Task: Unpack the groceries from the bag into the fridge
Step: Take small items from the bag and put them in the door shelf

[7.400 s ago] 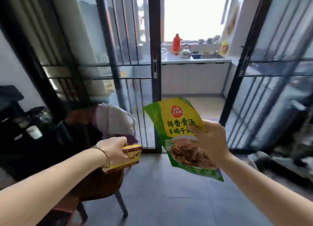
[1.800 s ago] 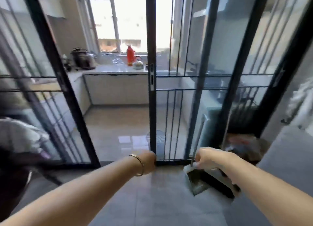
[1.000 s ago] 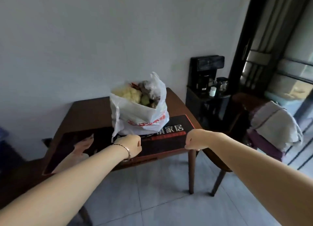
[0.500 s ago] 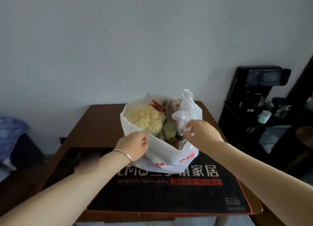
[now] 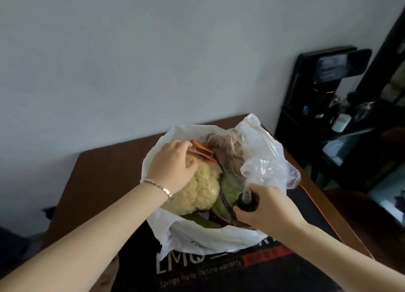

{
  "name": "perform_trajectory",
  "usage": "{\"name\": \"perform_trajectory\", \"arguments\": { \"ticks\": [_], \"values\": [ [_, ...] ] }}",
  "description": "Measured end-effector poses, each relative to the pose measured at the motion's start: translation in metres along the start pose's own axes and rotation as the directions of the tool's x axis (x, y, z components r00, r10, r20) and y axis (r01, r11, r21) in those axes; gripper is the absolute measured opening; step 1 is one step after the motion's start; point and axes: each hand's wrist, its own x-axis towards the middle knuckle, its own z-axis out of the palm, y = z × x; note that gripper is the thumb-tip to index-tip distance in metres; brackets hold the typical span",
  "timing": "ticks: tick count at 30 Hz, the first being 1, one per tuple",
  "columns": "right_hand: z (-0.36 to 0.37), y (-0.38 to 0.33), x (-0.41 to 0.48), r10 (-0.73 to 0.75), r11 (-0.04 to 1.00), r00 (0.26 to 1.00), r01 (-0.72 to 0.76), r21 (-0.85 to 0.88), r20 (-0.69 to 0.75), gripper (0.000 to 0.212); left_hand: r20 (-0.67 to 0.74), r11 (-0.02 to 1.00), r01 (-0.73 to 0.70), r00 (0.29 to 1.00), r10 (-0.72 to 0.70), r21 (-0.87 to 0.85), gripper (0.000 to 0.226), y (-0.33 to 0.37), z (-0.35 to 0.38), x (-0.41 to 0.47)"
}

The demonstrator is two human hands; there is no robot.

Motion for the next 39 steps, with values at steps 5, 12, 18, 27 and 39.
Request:
{"name": "perform_trajectory", "arguments": {
  "ticks": [5,12,18,27,39],
  "values": [
    [-0.027,-0.031,-0.006,0.081,0.993,0.972,-0.06,0.102,-0.222,0.024,0.301,0.973,0.206,0.926,-0.229,0.108,0.064,-0.011,0.012,0.072],
    [-0.035,-0.038,-0.023,0.2,0.975,0.904,-0.147,0.166,-0.378,0.021,0.427,0.873,0.365,0.88,-0.209,-0.325,0.027,-0.014,0.043,0.098],
    [-0.039,-0.034,-0.038,0.252,0.966,0.879,-0.204,0.159,-0.405,0.023,-0.034,0.752,0.007,0.999,-0.039,-0.659,0.03,-0.008,0.014,0.056],
    [-0.058,-0.014,-0.088,0.376,0.927,0.785,-0.304,0.221,-0.493,0.033,-0.065,0.547,-0.466,0.799,0.597,-0.695,0.037,0.081,-0.027,-0.01],
    [-0.09,0.061,-0.335,0.664,0.654,0.32,-0.687,0.318,-0.675,0.027,0.055,0.204,-0.654,0.241,0.969,-0.728,0.068,0.304,0.022,-0.139]
  ]
}}
